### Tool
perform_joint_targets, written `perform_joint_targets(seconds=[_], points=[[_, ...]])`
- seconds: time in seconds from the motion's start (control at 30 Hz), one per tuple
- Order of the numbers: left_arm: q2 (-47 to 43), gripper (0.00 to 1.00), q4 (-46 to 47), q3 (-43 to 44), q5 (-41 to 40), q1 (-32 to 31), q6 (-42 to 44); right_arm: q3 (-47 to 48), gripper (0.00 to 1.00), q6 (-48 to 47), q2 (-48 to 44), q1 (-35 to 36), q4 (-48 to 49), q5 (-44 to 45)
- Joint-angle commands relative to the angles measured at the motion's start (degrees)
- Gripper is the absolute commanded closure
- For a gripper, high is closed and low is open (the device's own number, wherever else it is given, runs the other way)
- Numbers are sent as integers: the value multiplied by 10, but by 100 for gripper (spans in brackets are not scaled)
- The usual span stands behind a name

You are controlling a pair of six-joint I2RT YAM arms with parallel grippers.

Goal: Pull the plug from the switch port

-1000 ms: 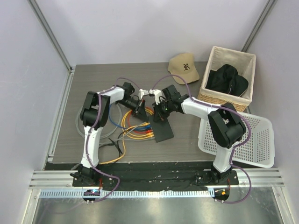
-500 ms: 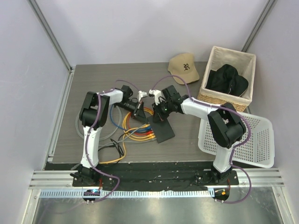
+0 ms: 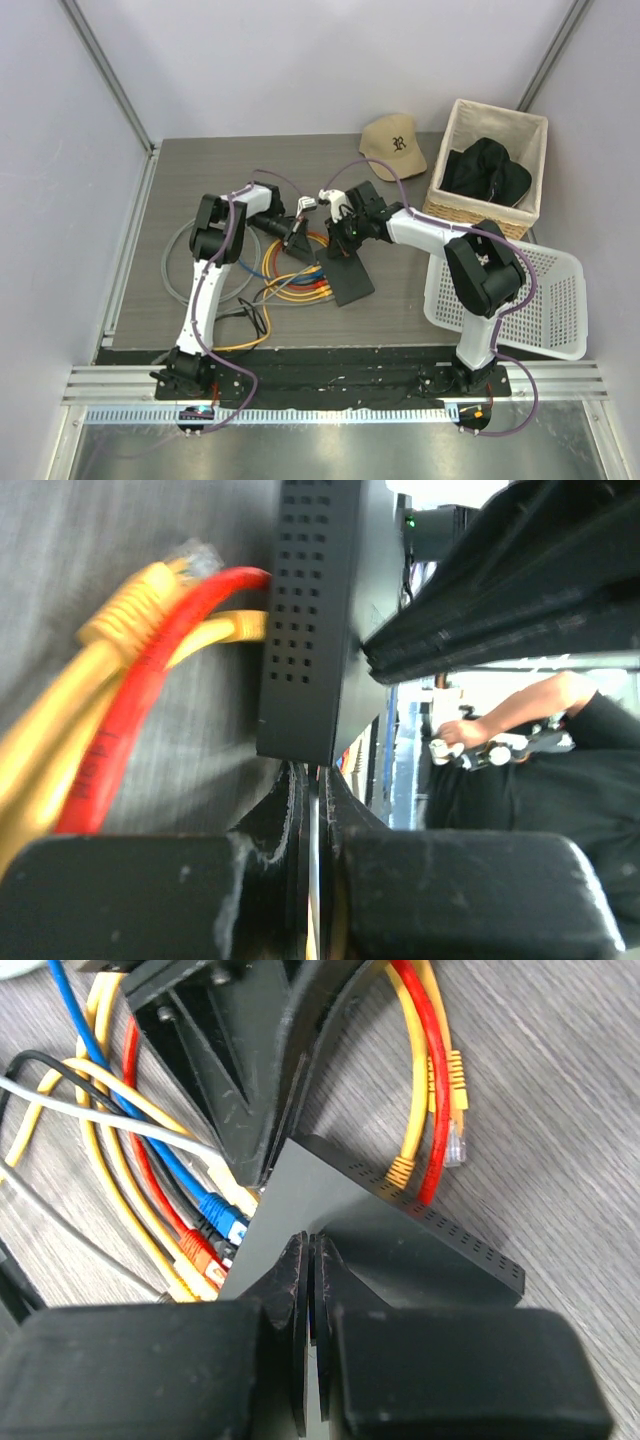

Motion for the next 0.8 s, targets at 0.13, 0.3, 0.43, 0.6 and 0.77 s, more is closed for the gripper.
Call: perform_joint_targets(seconds=[0.13,0.3,0.43,0.6,0.77], points=[[-26,100,-180,-86,-10,5,148,-54,99,-46,58,-12,-90,149],[-29,100,-180,-64,-58,4,134,-45,99,-46,66,-10,-92,146],[-42,100,-146,-57,-120,6,93,-43,99,-47,66,-7,-92,146],[-23,100,-134,-36,-166,9,70,-45,99,-49,63,-5,-88,148],[-95,100,50,-106,-216,9,-119,-48,99,-52,58,-5,-87,151]])
